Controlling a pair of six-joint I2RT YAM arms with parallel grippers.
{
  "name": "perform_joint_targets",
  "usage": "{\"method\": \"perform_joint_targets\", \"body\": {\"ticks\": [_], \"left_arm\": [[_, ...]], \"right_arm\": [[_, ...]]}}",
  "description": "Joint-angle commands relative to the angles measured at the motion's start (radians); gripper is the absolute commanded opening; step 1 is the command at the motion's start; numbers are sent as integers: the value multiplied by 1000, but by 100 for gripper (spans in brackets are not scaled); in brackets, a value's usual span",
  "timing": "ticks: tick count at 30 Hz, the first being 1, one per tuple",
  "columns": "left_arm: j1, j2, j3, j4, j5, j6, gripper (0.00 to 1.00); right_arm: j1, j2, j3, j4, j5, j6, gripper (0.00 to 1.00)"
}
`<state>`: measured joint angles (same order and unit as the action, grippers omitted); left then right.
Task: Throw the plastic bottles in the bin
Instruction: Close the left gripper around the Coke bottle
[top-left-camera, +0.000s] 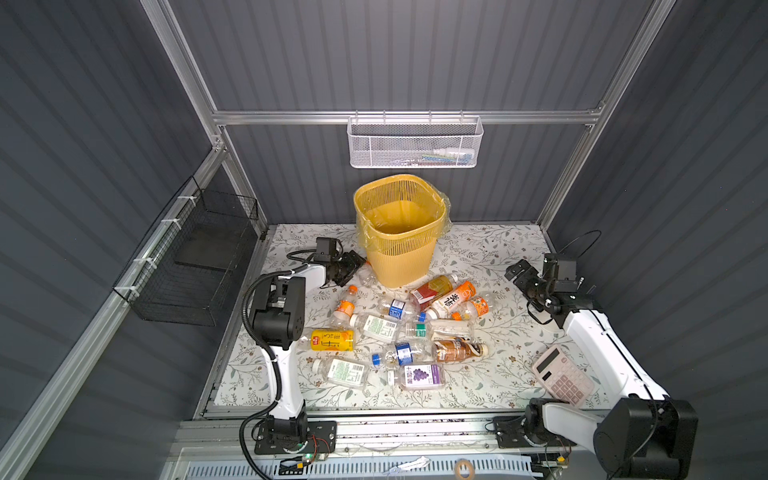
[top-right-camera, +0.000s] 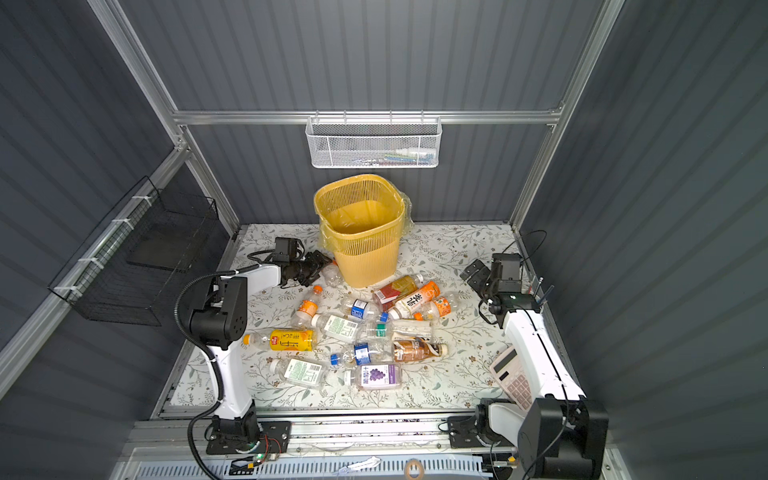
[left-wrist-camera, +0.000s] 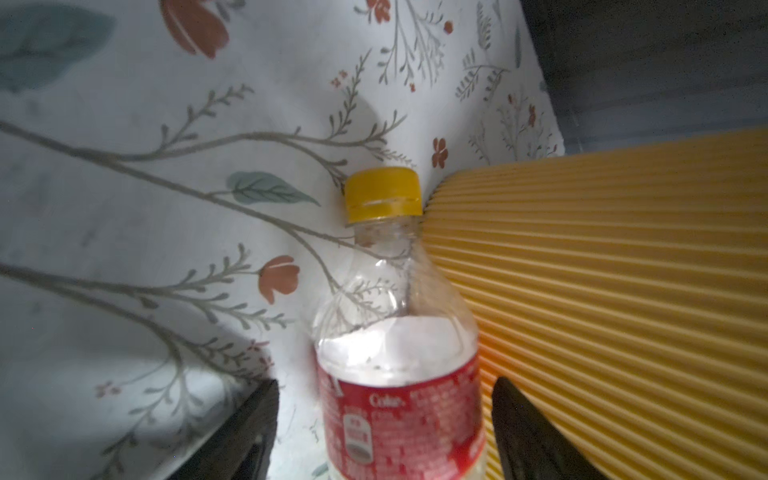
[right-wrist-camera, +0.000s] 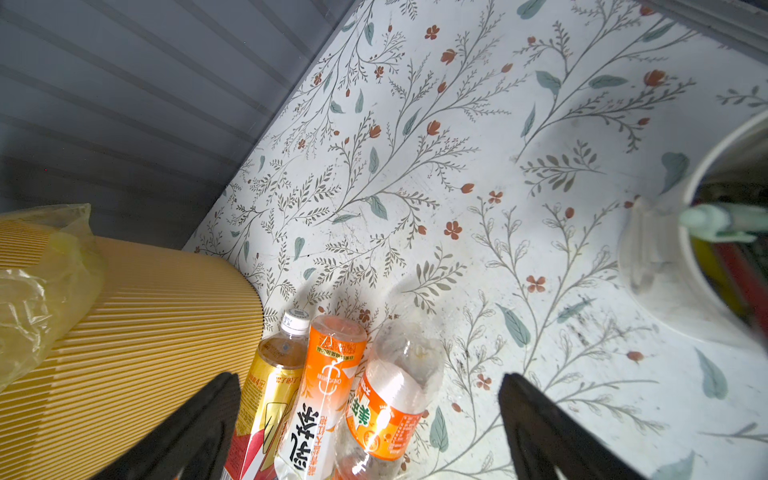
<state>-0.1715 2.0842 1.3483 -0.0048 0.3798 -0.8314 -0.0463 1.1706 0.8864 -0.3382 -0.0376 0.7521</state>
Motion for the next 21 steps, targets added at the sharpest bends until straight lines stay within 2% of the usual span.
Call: {"method": "perform_joint_targets", "body": {"ticks": [1,12,16,21], "left_arm": [[-13,31,29,-50,8,18,80],[-3,21,-25,79,44,-50,61],[15,-38,-68,115,38,-56,56],[53,-155,-129,119,11,-54,56]], "right_arm": [[-4,-3,-11,-10,4,-2,99],[-7,-9,-15,-13,4,-2,99],[-10,-21,-15,-21,13,-7,99],[-18,-40,-20,-26,24,-11,99]]}}
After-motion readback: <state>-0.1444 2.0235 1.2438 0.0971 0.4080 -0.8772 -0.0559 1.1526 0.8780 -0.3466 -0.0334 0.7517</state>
